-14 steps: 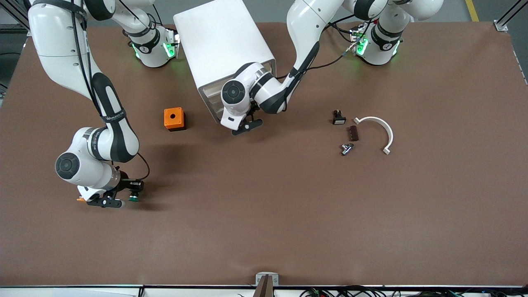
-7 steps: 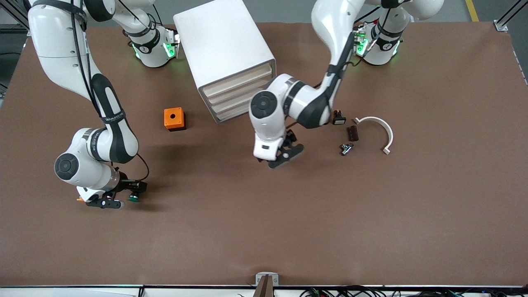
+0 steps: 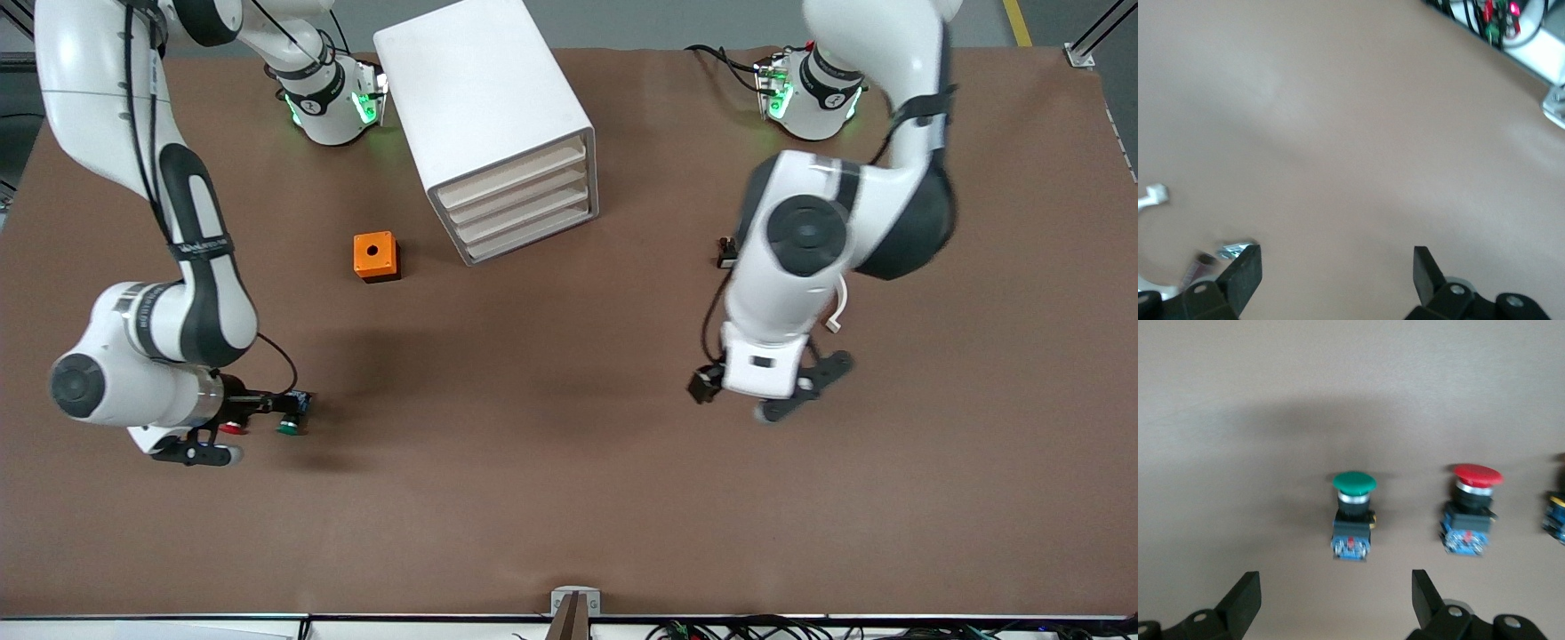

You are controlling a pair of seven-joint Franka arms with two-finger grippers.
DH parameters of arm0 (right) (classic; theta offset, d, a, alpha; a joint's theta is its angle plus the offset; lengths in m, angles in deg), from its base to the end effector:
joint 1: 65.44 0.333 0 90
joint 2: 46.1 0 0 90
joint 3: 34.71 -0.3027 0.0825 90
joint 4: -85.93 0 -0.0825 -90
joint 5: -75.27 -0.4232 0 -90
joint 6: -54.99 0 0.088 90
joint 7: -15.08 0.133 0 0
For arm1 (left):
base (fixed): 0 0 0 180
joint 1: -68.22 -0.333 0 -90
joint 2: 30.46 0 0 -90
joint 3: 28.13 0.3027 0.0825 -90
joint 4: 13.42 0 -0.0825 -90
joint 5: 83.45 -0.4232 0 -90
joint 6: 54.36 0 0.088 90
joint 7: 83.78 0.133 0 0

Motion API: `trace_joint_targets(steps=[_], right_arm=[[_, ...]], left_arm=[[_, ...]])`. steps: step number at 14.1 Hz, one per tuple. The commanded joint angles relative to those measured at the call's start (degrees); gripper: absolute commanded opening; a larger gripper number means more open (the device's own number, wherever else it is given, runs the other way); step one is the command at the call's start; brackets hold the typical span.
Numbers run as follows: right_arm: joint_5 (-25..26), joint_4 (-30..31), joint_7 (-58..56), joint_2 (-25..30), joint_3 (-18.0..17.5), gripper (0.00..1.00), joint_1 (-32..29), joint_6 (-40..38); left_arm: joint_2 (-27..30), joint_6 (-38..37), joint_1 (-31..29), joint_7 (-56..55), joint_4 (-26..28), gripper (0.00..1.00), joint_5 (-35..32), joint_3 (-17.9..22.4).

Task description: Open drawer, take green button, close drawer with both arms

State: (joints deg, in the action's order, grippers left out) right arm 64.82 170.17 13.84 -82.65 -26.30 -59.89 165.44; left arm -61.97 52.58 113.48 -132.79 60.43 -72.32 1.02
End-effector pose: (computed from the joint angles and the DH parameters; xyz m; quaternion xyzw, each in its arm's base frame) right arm 0.7163 -0.0065 0.2385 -0.9947 0.0428 0.0845 0.0407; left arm 0.6871 -0.2943 0.4222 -0.9613 -0.2694 -0.0571 0.0027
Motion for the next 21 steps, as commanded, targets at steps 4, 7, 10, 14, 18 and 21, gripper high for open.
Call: trace_joint_targets(steps=[4,7,10,14,18,21], right_arm=[[0.3,-9.3,-1.1,2.1,1.5,1.00,-2.0,-14.2],[2.4,-9.8,-1.1,6.0,4.2,1.00,-2.1,-19.9],[4.2,-13.5,-1.0,7.1,4.2,1.00,-2.2,-25.5],[3.8,-16.9,-1.0,7.9,4.0,1.00,-3.6,-29.9],[3.8,-17.7,-0.9,10.3,4.2,1.00,-4.2,-31.0],[3.9,-17.8,-0.7,11.5,4.2,1.00,-4.5,-31.3]], left_arm=[[9.3,-9.5,-6.6,17.8,1.4,1.00,-2.4,-0.6],[13.4,-14.5,-8.9,27.0,1.5,1.00,-6.2,-0.7],[17.2,-19.5,-9.1,29.8,1.5,1.00,-6.6,-0.8],[21.7,-24.6,-16.1,34.8,1.7,1.00,-7.2,-5.6],[25.9,-26.6,-29.5,37.3,3.7,1.00,-8.0,-18.2],[29.3,-26.8,-35.0,39.3,7.1,1.00,-11.6,-24.6]])
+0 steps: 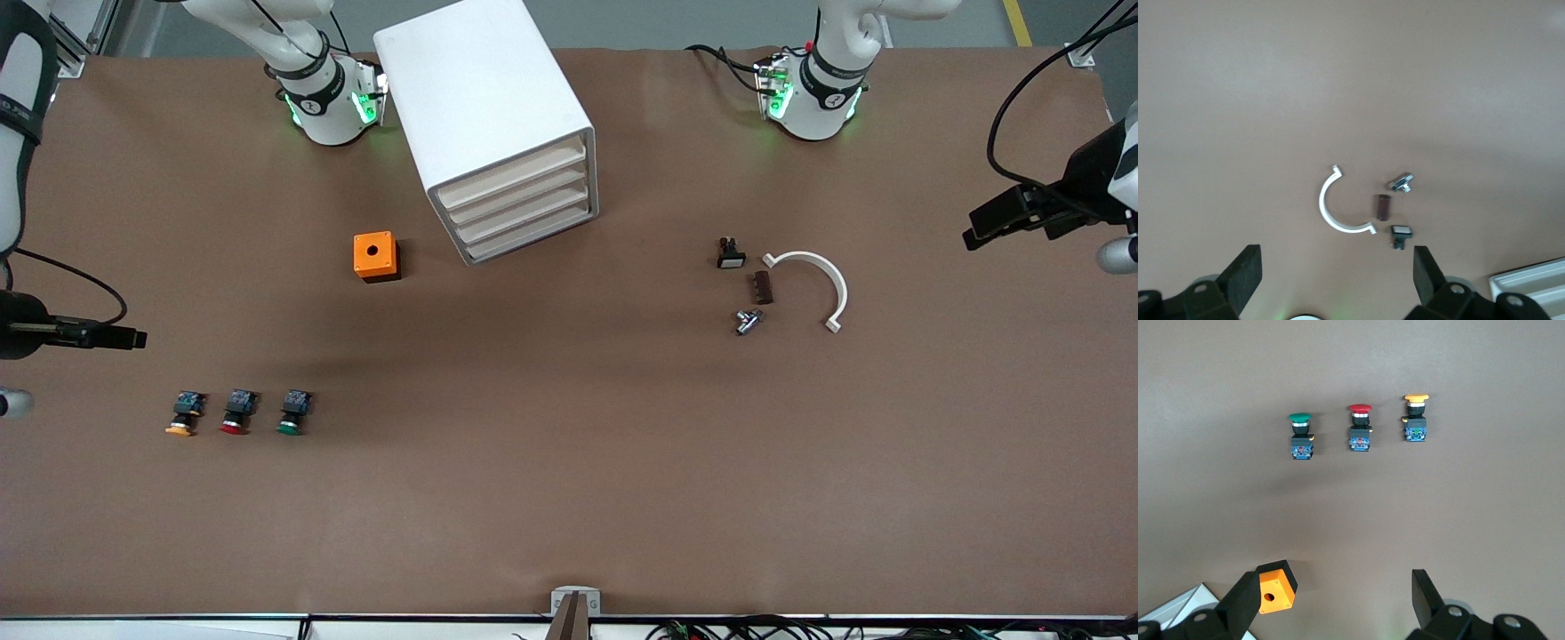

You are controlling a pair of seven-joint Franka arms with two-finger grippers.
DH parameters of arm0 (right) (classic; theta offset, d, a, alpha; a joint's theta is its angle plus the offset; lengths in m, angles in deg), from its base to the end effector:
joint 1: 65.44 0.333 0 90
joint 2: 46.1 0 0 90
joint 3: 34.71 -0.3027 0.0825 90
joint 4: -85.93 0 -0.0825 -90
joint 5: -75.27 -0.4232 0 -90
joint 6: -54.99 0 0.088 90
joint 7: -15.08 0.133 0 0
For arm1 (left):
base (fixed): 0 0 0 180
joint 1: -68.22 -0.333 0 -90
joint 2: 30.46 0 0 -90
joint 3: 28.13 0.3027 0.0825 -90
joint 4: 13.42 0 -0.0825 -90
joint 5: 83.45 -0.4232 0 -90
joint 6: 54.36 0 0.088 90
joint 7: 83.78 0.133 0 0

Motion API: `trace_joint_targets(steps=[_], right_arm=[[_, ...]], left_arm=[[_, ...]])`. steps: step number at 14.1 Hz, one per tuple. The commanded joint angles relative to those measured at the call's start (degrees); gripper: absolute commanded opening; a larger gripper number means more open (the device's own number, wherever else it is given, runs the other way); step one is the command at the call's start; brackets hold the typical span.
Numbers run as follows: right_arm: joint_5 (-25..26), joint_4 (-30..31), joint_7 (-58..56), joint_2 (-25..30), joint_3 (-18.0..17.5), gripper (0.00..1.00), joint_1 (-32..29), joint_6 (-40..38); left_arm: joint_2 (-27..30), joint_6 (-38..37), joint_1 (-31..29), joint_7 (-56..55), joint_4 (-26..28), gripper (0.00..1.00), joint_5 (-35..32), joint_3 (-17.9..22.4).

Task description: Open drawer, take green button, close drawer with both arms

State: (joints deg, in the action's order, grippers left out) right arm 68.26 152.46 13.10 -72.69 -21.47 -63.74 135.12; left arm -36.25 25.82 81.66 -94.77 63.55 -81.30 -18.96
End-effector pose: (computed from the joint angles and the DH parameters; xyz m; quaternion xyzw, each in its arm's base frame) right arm 0.6857 -0.0893 0.4826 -0.9915 0.0727 0.1060 0.0213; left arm 0.6011 -0.0556 0.6249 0.9982 0.0556 -0.0231 0.0075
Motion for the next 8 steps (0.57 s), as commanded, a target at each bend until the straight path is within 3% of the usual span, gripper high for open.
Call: trace_joint_targets(steps=[1,4,8], right_arm=[[0.2,0.1,0.2,2.9,-0.9,1.00,-0.7,-1.5],[0.5,2.1,0.1,7.2,-1.0,1.00,-0.1,-1.7],[0.5,11.9,0.0,17.4,-1.0,1.00,-0.2,-0.2]], left_arm=[[4.5,0.0,-5.0,1.4,4.8,1.00,-2.7,-6.4],[7.4,0.1,-9.0,1.6,7.9,1.00,-2.9,-10.2],[10.2,0.8,-9.2,1.8,10.7,1.00,-6.1,-11.9]])
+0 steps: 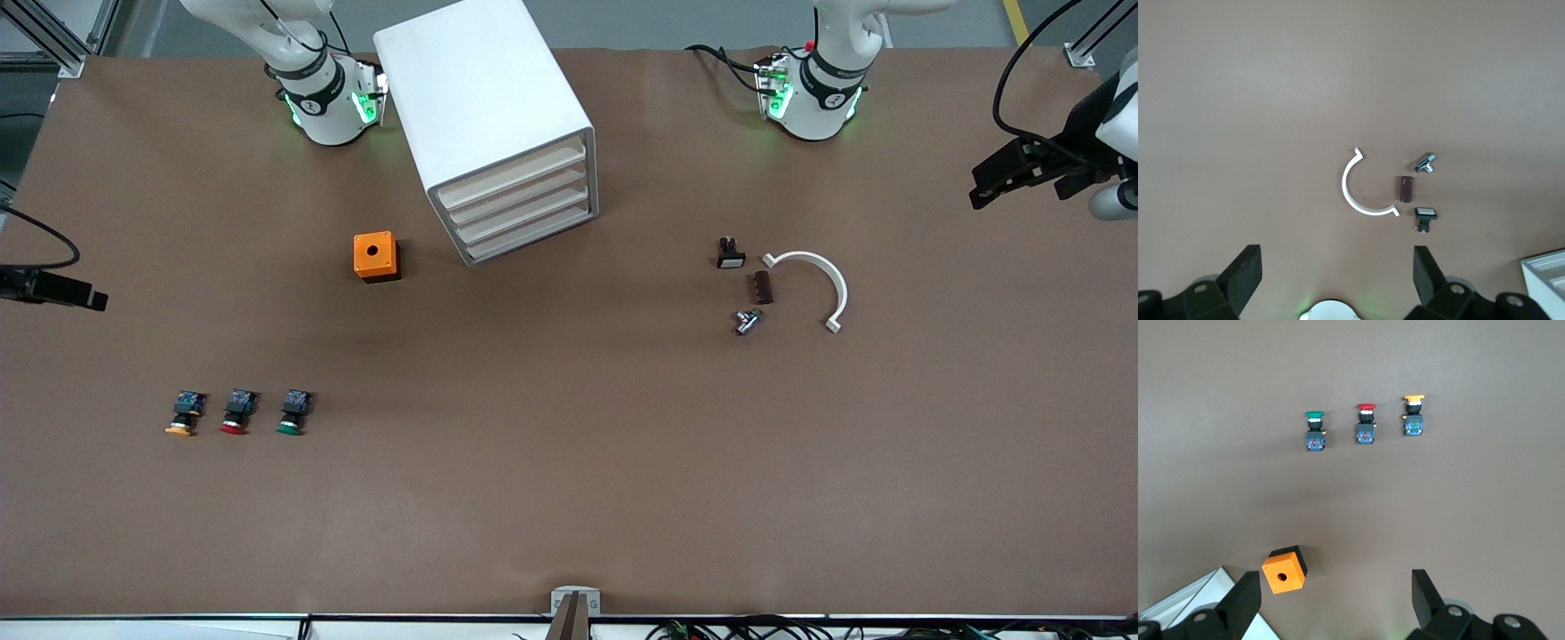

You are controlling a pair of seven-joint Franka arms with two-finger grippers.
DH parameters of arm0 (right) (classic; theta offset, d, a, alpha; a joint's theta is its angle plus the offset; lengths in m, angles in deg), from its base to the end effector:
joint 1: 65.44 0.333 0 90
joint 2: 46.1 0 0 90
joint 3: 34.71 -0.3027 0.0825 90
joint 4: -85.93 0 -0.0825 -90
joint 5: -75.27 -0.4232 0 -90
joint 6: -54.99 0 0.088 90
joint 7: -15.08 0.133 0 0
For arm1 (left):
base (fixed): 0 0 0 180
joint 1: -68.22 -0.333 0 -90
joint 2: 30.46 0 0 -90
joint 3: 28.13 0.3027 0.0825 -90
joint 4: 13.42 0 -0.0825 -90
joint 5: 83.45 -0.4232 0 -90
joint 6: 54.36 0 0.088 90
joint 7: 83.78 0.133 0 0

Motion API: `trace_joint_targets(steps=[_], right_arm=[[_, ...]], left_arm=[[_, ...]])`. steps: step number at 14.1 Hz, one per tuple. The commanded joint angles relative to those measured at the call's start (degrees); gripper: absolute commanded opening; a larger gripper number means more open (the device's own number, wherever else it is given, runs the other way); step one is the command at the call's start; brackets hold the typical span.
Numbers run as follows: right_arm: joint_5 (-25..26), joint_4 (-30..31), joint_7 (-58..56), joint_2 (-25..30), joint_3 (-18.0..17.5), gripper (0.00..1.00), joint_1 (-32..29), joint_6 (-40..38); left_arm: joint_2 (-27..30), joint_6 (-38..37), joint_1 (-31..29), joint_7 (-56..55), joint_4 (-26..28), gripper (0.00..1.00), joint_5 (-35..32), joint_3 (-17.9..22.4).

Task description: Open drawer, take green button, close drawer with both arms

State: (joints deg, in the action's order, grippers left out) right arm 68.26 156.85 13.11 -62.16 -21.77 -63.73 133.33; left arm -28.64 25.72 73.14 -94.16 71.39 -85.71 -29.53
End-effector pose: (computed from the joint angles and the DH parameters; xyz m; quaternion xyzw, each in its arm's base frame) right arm 0.6414 -0.0886 0.5650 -0.9945 0.0705 0.0683 0.0375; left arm 0.5611 -0.0566 0.6345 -0.9987 -0.0383 0.0222 0.0234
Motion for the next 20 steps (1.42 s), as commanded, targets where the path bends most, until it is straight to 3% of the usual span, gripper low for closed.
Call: trace_joint_targets(steps=[1,5,10,13,20], right_arm=[[0.7,8.4,0.0,8.6,-0.7,1.00,-0.1,1.2],[3.8,13.4,-0.3,14.7,-1.2,1.00,1.4,1.4],[3.8,18.1,-0.2,19.1,-1.3,1.00,2.2,3.0],[4.0,23.7,-0.2,23.3,-4.6,1.00,-0.5,5.9],[7.0,23.7,-0.5,23.8,-5.7,1.00,-1.2,5.9]], left_arm=[[2.8,1.0,-0.6,1.6,2.9,1.00,-1.6,-1.3],[2.8,1.7,-1.0,2.7,3.0,1.00,-1.1,-1.3],[2.7,2.0,-1.0,2.7,3.2,1.00,-0.6,-1.2],[2.8,1.7,-1.0,3.9,3.3,1.00,-0.6,-1.3],[4.4,1.5,-0.8,6.2,5.5,1.00,-0.6,-1.4]])
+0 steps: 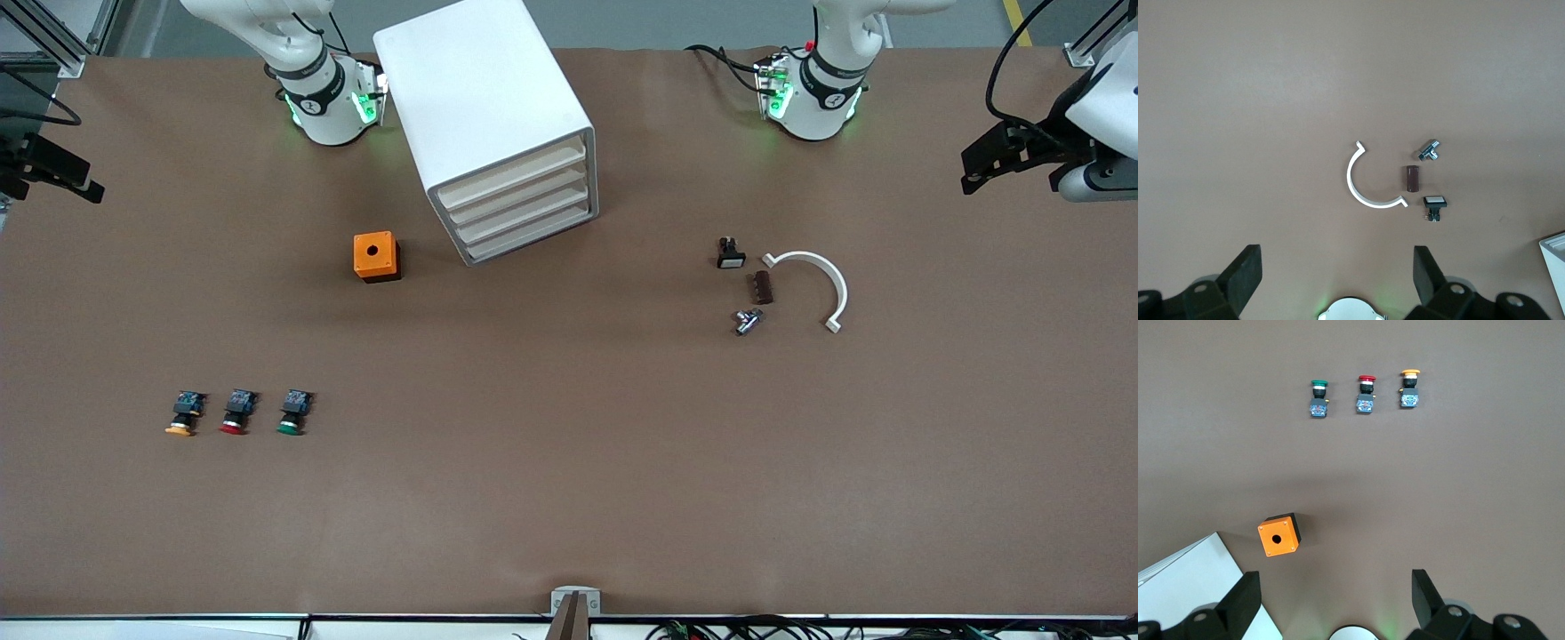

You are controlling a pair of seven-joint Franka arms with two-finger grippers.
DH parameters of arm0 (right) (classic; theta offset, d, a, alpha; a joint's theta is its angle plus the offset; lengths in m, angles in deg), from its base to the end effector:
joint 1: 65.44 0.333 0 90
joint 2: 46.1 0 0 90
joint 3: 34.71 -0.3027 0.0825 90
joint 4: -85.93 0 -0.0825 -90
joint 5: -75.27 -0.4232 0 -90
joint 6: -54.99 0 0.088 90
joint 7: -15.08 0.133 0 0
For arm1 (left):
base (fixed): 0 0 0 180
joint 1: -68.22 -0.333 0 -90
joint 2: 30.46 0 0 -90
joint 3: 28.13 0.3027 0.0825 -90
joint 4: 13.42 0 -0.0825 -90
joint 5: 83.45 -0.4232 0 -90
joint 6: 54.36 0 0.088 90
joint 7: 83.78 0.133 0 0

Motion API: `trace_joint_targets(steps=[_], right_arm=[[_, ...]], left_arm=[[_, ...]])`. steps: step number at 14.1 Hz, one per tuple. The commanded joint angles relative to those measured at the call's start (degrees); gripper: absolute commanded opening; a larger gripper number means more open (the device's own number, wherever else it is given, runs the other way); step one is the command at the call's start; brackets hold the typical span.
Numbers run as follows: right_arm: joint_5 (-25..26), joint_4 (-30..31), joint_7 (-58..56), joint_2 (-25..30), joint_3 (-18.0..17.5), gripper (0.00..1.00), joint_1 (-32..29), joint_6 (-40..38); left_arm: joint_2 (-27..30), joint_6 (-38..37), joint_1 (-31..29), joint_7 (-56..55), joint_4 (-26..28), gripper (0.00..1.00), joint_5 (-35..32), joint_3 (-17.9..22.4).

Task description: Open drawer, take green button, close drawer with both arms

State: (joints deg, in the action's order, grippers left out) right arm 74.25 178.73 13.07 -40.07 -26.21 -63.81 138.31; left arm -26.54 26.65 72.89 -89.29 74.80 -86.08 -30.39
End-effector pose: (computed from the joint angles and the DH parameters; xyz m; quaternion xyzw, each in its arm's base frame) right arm 0.5442 -0.0669 0.6103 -0.9986 0.0410 0.0293 0.0189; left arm 0.5514 -0.0611 0.6271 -0.9993 0.0094 0.0259 0.0271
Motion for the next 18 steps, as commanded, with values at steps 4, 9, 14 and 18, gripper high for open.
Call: trace_joint_targets(steps=[4,9,14,18], right_arm=[[1.8,1.9,-2.3,1.9,-1.3,1.00,-1.1,2.0],[1.8,2.0,-4.1,2.0,-1.3,1.00,-1.1,3.7],[1.8,2.0,-4.5,2.1,-1.3,1.00,-1.0,3.9],[1.8,2.0,-4.5,2.1,-1.4,1.00,-0.9,3.7]], left_arm=[[3.3,0.7,-0.5,1.8,2.7,1.00,1.3,-0.6],[3.5,0.7,-0.5,1.9,2.8,1.00,1.7,-0.5],[2.8,0.6,-0.3,1.3,2.0,1.00,1.2,-0.5],[1.8,0.4,0.0,0.6,0.7,1.00,1.2,-0.5]])
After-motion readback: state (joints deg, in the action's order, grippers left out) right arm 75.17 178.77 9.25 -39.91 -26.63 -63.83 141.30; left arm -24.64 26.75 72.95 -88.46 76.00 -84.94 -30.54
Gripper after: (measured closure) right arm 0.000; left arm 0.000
